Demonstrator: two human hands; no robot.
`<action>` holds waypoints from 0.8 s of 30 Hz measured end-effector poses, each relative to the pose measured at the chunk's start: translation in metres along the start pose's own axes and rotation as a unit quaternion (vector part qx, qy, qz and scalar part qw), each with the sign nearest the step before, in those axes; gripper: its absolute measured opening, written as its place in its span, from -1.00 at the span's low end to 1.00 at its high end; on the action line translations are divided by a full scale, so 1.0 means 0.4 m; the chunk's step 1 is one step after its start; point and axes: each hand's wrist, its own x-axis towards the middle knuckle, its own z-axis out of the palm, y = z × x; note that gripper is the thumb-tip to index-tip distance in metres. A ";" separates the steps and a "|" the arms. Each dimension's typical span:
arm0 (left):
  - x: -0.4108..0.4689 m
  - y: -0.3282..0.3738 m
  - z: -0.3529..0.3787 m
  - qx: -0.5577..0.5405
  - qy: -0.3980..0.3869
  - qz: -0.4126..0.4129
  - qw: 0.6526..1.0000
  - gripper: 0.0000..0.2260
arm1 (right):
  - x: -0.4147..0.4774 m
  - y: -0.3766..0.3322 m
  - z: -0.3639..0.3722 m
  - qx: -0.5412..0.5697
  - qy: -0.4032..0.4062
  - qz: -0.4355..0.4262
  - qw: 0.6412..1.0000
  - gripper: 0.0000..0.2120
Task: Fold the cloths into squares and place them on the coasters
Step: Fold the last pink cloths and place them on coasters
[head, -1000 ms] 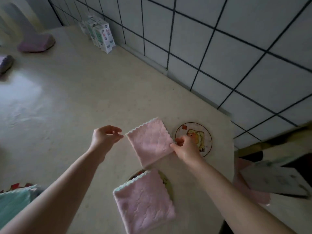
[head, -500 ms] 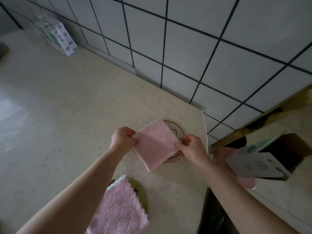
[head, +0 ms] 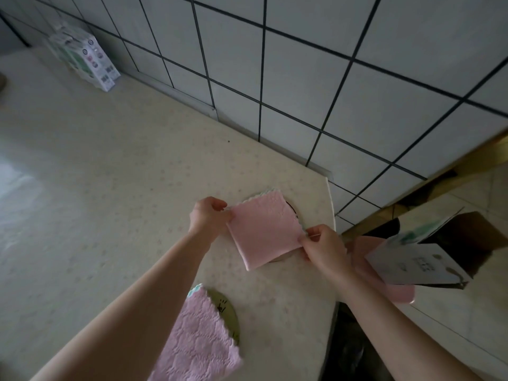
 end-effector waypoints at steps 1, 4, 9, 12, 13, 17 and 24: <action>-0.003 -0.003 0.000 0.013 0.007 0.000 1.000 -0.74 | 0.000 -0.003 -0.001 0.003 -0.003 0.003 1.000 -0.83; -0.012 -0.006 -0.004 0.026 0.019 0.000 0.999 -0.76 | 0.007 -0.013 -0.001 0.009 -0.010 0.013 1.000 -0.78; -0.019 -0.006 -0.003 0.007 0.021 -0.005 1.000 -0.91 | 0.017 -0.044 -0.018 -0.050 -0.026 -0.044 0.997 -0.77; -0.032 -0.023 -0.003 -0.064 0.019 -0.047 0.997 -0.90 | 0.039 -0.057 -0.035 -0.055 -0.022 -0.073 0.996 -0.77; -0.041 -0.030 -0.003 -0.086 0.014 -0.060 0.994 -0.89 | 0.049 -0.062 -0.041 -0.054 -0.019 -0.081 0.995 -0.76; -0.086 -0.062 0.004 -0.129 -0.009 -0.093 0.987 -0.89 | 0.092 -0.085 -0.061 -0.066 -0.024 -0.096 0.993 -0.80; -0.095 -0.079 0.011 -0.070 0.030 -0.064 0.995 -0.91 | 0.116 -0.082 -0.063 -0.108 -0.028 -0.118 0.987 -0.85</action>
